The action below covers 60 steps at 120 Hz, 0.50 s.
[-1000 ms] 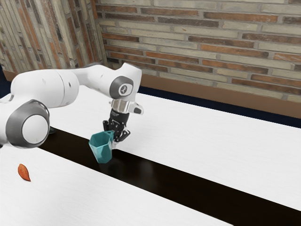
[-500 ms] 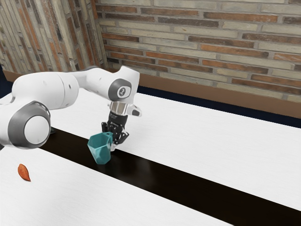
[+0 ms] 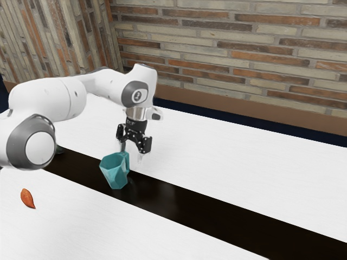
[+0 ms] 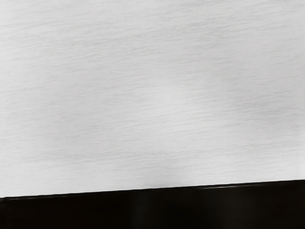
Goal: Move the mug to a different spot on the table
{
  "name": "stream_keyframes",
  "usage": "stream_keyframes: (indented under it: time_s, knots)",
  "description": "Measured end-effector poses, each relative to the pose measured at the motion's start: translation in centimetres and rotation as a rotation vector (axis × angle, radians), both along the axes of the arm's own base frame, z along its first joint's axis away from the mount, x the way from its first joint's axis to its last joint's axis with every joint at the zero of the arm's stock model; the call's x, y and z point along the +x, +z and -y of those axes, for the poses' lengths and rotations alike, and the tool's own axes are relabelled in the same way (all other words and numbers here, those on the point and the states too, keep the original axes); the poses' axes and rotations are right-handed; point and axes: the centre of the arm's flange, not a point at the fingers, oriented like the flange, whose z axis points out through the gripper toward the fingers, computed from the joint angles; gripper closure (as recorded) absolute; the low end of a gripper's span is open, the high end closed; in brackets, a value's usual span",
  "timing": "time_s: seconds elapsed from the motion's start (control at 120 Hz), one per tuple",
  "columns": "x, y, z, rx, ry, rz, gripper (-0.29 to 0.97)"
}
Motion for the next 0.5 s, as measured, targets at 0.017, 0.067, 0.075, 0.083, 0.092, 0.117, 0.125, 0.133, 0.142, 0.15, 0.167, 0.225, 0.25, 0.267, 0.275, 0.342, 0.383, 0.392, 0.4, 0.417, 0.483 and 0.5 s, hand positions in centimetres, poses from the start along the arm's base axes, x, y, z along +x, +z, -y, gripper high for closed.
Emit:
stream_keyframes:
  time_s: [0.017, 0.067, 0.075, 0.083, 0.092, 0.117, 0.125, 0.133, 0.142, 0.15, 0.167, 0.225, 0.25, 0.267, 0.275, 0.342, 0.383, 0.392, 0.4, 0.417, 0.483, 0.5]
  knots:
    - [0.1, 0.6, 0.0, 0.001, 0.000, 0.012, 0.06]
    - [0.2, 3.0, 0.0, 0.004, 0.001, 0.050, 0.04]
    - [0.1, 3.6, 0.1, 0.004, 0.001, 0.058, 0.04]
    - [0.1, 4.1, 0.1, 0.004, 0.001, 0.065, 0.04]
    - [0.0, 4.7, 0.1, 0.006, 0.001, 0.073, 0.04]
    - [-0.6, 6.7, 0.0, 0.014, 0.001, 0.099, 0.03]
    - [-0.8, 7.2, 0.0, 0.017, 0.001, 0.107, 0.03]
    - [-1.0, 7.7, 0.0, 0.019, 0.001, 0.114, 0.03]
    - [-1.2, 8.2, 0.0, 0.022, 0.000, 0.121, 0.03]
    - [-1.4, 8.7, 0.0, 0.024, -0.001, 0.128, 0.03]
    - [-1.8, 9.5, 0.2, 0.026, -0.004, 0.143, 0.03]
    - [-3.2, 13.0, 0.8, 0.031, -0.012, 0.197, 0.02]
    - [-3.9, 14.6, 1.2, 0.027, -0.012, 0.220, 0.02]
    - [-4.5, 15.8, 1.3, 0.025, -0.009, 0.236, 0.02]
    - [-4.9, 16.5, 1.3, 0.025, -0.007, 0.245, 0.02]
    - [-7.6, 21.0, 1.6, 0.025, 0.006, 0.309, 0.01]
    - [-8.9, 23.0, 1.7, 0.024, 0.012, 0.339, 0.01]
    - [-9.1, 23.3, 1.8, 0.024, 0.014, 0.345, 0.01]
    - [-9.3, 23.6, 1.8, 0.024, 0.015, 0.349, 0.01]
    - [-9.8, 24.1, 1.9, 0.024, 0.017, 0.358, 0.01]
    - [-11.4, 25.9, 2.4, 0.024, 0.021, 0.387, 0.01]
    - [-11.7, 26.2, 2.5, 0.024, 0.022, 0.392, 0.01]
